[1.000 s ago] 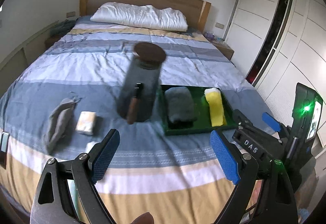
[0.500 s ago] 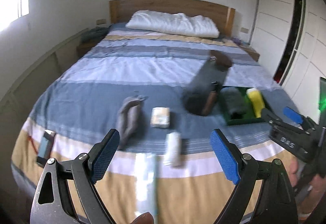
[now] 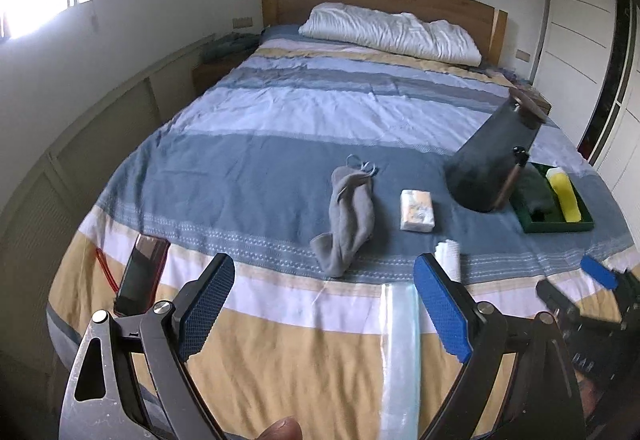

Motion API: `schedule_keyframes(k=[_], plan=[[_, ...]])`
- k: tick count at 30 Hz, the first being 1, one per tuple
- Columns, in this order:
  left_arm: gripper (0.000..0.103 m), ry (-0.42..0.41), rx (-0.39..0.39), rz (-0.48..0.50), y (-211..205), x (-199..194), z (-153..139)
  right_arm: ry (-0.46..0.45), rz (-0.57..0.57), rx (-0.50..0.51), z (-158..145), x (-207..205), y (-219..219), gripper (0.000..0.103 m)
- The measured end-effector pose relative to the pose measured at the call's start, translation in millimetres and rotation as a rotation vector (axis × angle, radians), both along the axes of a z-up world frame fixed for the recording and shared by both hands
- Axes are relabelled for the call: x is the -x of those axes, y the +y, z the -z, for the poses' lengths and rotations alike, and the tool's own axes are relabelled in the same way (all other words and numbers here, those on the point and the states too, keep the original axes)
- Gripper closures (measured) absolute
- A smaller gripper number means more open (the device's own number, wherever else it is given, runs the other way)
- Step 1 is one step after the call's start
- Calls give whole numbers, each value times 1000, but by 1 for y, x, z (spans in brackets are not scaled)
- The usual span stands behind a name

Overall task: Organize soft objects
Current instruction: 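Withdraw both grippers from the tray toward the remaining items, then grasp the grey looped cloth with the left gripper while the right gripper grasps the white waffle cloth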

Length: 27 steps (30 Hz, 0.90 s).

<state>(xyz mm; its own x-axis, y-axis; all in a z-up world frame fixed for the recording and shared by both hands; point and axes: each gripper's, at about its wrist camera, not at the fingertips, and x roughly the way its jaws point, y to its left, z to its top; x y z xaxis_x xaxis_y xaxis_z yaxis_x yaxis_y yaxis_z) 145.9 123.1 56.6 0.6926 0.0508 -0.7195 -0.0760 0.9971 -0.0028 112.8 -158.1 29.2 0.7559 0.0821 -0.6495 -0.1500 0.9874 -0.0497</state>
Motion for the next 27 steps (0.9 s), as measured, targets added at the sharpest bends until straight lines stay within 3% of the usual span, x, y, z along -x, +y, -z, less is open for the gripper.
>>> schedule_keyframes(k=[12, 27], plan=[[15, 70, 24, 60, 11, -64, 46, 56, 17, 36, 42, -51, 41, 17], [15, 198, -24, 123, -18, -163, 117, 120, 50, 14, 91, -126, 38, 17]])
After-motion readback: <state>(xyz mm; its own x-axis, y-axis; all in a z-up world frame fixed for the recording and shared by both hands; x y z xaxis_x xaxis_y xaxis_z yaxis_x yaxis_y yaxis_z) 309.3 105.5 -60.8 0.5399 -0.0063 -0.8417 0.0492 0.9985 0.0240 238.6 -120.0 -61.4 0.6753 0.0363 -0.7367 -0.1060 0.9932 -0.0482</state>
